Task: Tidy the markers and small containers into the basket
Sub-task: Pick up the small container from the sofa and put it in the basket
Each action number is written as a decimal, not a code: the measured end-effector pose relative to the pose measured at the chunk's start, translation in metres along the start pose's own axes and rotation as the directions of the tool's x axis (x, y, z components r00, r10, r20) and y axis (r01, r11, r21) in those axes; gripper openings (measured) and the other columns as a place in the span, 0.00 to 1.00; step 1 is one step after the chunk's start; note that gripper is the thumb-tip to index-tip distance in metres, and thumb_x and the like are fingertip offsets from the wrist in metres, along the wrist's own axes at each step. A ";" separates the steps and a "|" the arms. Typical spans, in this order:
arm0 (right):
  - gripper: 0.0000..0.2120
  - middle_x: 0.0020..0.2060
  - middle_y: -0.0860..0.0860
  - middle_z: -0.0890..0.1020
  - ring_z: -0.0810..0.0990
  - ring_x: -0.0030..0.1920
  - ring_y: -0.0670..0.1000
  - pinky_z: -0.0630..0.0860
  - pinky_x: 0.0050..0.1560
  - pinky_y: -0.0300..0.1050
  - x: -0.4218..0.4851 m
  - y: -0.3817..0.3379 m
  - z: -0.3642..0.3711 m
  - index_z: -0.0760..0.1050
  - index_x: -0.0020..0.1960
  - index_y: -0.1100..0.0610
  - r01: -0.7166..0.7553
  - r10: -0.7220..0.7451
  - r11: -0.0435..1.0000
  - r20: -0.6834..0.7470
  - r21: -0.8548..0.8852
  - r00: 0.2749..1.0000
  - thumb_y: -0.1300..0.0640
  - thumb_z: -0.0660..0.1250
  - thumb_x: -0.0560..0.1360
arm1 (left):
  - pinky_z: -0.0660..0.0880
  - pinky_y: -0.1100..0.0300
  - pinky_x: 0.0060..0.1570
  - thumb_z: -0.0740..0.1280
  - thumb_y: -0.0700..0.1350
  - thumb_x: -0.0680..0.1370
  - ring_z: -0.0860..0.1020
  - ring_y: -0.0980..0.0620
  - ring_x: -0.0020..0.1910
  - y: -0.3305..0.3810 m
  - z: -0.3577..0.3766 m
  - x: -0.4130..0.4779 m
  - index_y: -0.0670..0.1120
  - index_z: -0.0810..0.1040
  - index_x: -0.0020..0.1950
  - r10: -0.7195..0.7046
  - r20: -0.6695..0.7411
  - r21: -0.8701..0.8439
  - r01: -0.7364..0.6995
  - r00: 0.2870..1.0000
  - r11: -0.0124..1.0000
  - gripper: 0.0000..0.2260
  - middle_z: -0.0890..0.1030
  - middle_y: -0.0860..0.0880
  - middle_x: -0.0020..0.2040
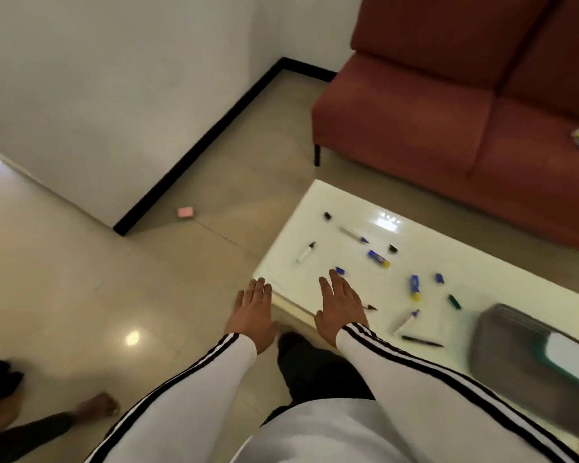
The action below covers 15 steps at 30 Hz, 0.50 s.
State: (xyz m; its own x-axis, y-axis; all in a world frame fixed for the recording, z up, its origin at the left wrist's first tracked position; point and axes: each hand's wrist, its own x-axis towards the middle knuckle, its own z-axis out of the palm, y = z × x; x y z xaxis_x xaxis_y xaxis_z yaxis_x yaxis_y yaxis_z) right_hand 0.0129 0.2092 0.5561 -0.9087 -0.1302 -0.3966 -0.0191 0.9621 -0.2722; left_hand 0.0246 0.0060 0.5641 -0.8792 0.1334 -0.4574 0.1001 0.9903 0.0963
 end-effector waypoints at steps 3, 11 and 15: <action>0.37 0.79 0.52 0.42 0.45 0.79 0.55 0.49 0.77 0.51 0.058 -0.044 0.010 0.46 0.80 0.53 0.058 -0.057 0.998 0.052 -0.008 0.997 0.55 0.60 0.76 | 0.43 0.48 0.77 0.57 0.56 0.81 0.40 0.46 0.79 -0.053 -0.004 0.024 0.43 0.42 0.80 -0.083 0.004 -0.046 0.083 0.997 0.996 0.36 0.41 0.45 0.80; 0.35 0.79 0.54 0.48 0.51 0.78 0.55 0.55 0.75 0.51 0.231 -0.162 0.006 0.50 0.79 0.53 0.028 -0.035 0.996 0.086 0.079 0.996 0.54 0.60 0.76 | 0.43 0.47 0.77 0.58 0.53 0.81 0.40 0.46 0.79 -0.209 -0.062 0.144 0.43 0.41 0.80 -0.113 0.121 0.025 0.111 0.986 0.994 0.35 0.40 0.45 0.80; 0.36 0.80 0.54 0.47 0.50 0.78 0.56 0.54 0.75 0.52 0.301 -0.199 -0.015 0.50 0.79 0.53 -0.027 0.012 0.993 0.127 0.117 0.992 0.55 0.60 0.75 | 0.44 0.47 0.77 0.58 0.51 0.80 0.42 0.44 0.79 -0.259 -0.117 0.226 0.43 0.43 0.80 -0.042 0.111 0.082 0.033 0.993 0.996 0.35 0.43 0.44 0.80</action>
State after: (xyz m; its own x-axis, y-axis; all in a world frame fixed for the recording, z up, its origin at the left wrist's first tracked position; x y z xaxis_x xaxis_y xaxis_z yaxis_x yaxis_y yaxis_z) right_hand -0.2632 -0.0176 0.5040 -0.8486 -0.1479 -0.5080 0.0543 0.9307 -0.3617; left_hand -0.2543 -0.2247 0.5388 -0.8256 0.0950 -0.5562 0.1085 0.9941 0.0086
